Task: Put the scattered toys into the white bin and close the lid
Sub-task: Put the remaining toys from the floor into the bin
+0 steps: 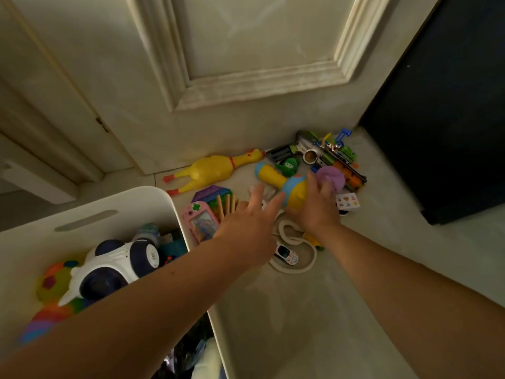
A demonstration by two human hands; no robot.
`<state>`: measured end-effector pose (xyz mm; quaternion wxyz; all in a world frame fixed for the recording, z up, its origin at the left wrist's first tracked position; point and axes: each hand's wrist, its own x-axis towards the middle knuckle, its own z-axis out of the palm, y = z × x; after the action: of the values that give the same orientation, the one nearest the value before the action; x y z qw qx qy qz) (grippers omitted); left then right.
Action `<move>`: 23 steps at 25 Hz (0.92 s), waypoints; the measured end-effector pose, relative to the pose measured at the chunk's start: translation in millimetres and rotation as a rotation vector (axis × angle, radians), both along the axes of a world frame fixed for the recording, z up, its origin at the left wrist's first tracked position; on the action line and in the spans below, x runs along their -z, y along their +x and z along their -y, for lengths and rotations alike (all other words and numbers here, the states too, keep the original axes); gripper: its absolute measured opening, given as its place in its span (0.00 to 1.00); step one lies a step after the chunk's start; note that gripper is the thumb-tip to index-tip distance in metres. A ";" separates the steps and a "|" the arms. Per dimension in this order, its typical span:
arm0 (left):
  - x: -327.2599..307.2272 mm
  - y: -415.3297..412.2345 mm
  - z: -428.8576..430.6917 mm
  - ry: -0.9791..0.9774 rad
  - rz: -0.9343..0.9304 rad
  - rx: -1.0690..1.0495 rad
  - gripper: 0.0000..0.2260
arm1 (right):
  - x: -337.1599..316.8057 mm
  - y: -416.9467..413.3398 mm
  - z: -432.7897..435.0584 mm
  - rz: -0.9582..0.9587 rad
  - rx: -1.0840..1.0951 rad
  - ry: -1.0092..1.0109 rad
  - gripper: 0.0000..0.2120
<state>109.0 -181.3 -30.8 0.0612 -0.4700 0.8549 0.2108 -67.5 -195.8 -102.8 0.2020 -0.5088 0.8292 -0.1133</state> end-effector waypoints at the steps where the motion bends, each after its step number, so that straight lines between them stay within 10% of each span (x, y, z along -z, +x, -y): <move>1: 0.4 0.9 -0.9 0.018 -0.016 -0.018 0.39 | 2.2 1.3 1.5 -0.022 0.024 0.030 0.47; 8: -2.4 4.2 -5.0 -0.034 -0.012 -0.050 0.40 | -17.3 6.2 -11.1 0.245 0.009 -0.096 0.43; 15: -24.1 9.0 8.1 -0.280 -0.038 -0.111 0.43 | -109.5 7.6 -30.2 0.969 -0.083 -0.003 0.28; 19: -46.2 12.5 12.6 -0.181 -0.101 -0.291 0.22 | -119.0 1.5 -26.1 1.241 -0.057 0.005 0.21; 21: -55.3 14.8 17.0 -0.069 -0.273 -0.480 0.11 | -102.4 -4.3 -15.3 1.184 0.096 -0.045 0.25; 23: -63.9 18.1 27.2 0.029 -0.471 -0.648 0.06 | -72.8 -14.2 -14.7 0.674 0.115 0.011 0.18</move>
<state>127.1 -208.4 33.1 -0.1992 -0.6532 0.6501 0.3332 -81.7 -181.0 -30.1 0.4608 -0.3942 0.7437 -0.2816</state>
